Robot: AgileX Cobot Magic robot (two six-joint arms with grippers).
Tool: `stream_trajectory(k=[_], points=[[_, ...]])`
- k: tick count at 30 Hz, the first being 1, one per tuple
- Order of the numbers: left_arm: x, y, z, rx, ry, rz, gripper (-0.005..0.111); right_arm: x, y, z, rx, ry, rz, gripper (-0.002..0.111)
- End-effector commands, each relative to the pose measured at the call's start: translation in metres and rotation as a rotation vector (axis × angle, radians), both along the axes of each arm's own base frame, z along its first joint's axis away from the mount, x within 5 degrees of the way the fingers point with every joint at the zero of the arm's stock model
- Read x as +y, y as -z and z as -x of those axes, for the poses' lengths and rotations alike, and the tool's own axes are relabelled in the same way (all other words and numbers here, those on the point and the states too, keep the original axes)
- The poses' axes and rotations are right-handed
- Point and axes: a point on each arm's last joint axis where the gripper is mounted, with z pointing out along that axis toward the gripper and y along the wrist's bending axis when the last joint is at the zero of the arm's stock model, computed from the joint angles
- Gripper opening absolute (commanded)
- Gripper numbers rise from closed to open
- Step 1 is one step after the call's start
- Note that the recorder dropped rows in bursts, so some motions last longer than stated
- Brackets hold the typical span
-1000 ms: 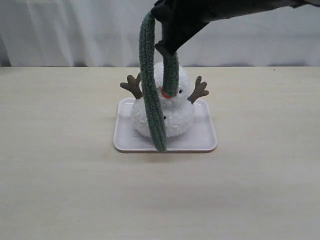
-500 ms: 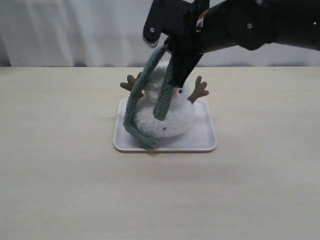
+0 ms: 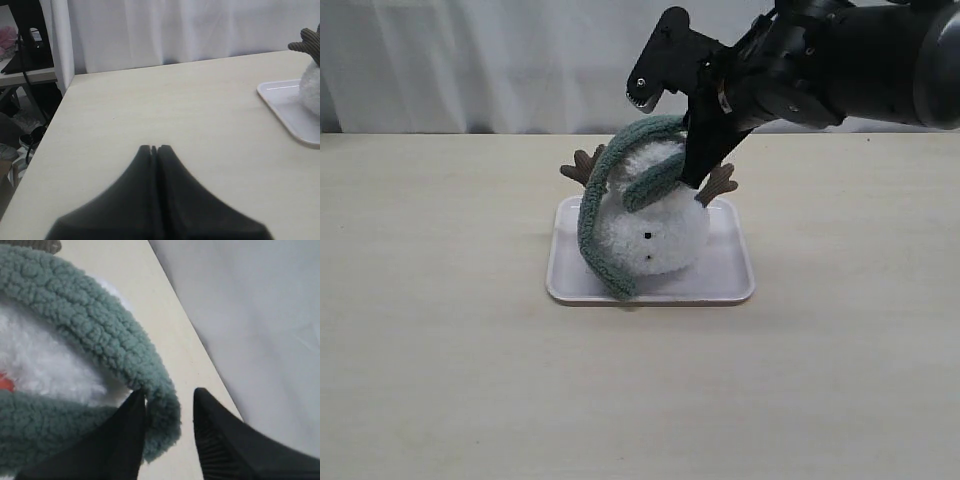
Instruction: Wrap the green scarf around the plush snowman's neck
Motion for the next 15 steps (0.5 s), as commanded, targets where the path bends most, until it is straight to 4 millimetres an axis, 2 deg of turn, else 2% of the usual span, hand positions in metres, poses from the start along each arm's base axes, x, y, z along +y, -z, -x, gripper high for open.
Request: stream_trajectory(k=[1,4,6,10,12,14,15], points=[[0.000,0.000,0.000,-0.009,-0.001,0.000,0.000,-0.004,-0.004,0.001,0.000,0.025,-0.002,0.046],[0.000,0.000,0.000,-0.009,-0.001,0.000,0.000,-0.009,-0.012,0.007,0.007,0.062,0.006,0.055],[0.000,0.000,0.000,-0.009,-0.001,0.000,0.000,-0.011,-0.017,0.011,0.023,0.092,-0.037,0.057],[0.000,0.000,0.000,-0.009,-0.001,0.000,0.000,-0.011,-0.035,0.027,0.088,0.149,-0.221,0.057],[0.000,0.000,0.000,-0.009,-0.001,0.000,0.000,-0.008,-0.042,0.035,0.165,0.208,-0.375,0.057],[0.000,0.000,0.000,-0.009,-0.001,0.000,0.000,-0.002,-0.048,0.047,0.333,0.302,-0.539,0.057],[0.000,0.000,0.000,-0.009,-0.001,0.000,0.000,0.004,-0.043,0.057,0.491,0.341,-0.616,0.057]])
